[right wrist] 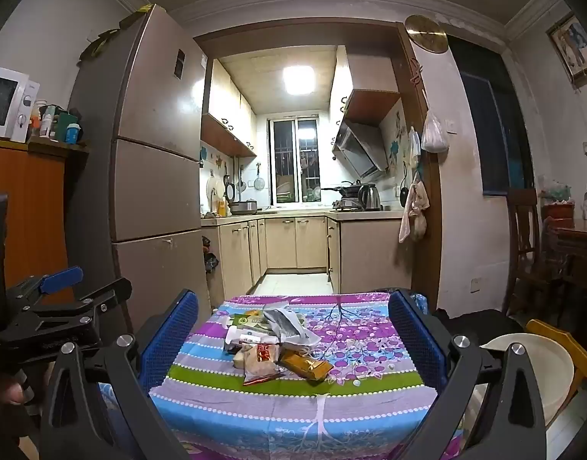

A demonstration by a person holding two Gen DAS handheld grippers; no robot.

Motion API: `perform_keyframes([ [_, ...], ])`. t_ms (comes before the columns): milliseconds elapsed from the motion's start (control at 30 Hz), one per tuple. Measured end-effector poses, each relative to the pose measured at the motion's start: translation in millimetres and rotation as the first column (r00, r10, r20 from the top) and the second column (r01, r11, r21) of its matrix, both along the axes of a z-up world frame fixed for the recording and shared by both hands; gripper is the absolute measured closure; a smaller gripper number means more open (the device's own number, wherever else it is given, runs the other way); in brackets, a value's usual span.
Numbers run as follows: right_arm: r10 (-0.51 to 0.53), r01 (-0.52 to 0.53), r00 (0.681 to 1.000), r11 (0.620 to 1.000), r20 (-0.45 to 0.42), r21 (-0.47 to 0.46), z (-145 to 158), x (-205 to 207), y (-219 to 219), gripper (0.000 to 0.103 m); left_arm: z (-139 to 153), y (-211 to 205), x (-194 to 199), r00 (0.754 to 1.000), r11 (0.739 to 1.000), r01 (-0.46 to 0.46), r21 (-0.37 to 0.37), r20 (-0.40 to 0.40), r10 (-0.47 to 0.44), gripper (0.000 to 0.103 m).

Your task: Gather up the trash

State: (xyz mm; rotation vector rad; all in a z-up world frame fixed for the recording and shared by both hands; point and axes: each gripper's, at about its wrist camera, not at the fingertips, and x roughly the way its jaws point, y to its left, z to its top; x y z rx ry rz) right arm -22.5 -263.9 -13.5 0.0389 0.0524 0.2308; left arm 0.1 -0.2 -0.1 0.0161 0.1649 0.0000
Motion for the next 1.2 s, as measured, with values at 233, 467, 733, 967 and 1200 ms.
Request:
perform_keyframes([
  [233,0.002,-0.002,1.0,1.0,0.002,0.007,1.4,-2.9,-0.4,0.004,-1.4,0.2,1.6,1.0,1.0,0.001,0.004,-0.007,-0.001,0.005],
  [467,0.002,-0.002,1.0,1.0,-0.006,0.008,-0.3,-0.9,0.1,0.004,-3.4,-9.9,1.1,1.0,1.0,0.003,0.008,-0.013,-0.003,0.005],
  [733,0.005,-0.004,1.0,1.0,-0.016,0.01,-6.8,6.3,0.7,0.004,-1.4,-0.8,5.6,1.0,1.0,0.004,0.007,-0.023,-0.004,0.005],
  [967,0.004,-0.004,1.0,1.0,-0.018,0.011,-6.1,6.1,0.3,0.004,-1.0,0.7,6.9,1.0,1.0,0.005,0.005,-0.025,-0.005,0.005],
  [1200,0.004,-0.004,1.0,1.0,-0.02,0.011,-5.9,6.6,0.4,0.004,-2.1,1.8,7.3,1.0,1.0,0.005,0.007,-0.028,-0.005,0.005],
])
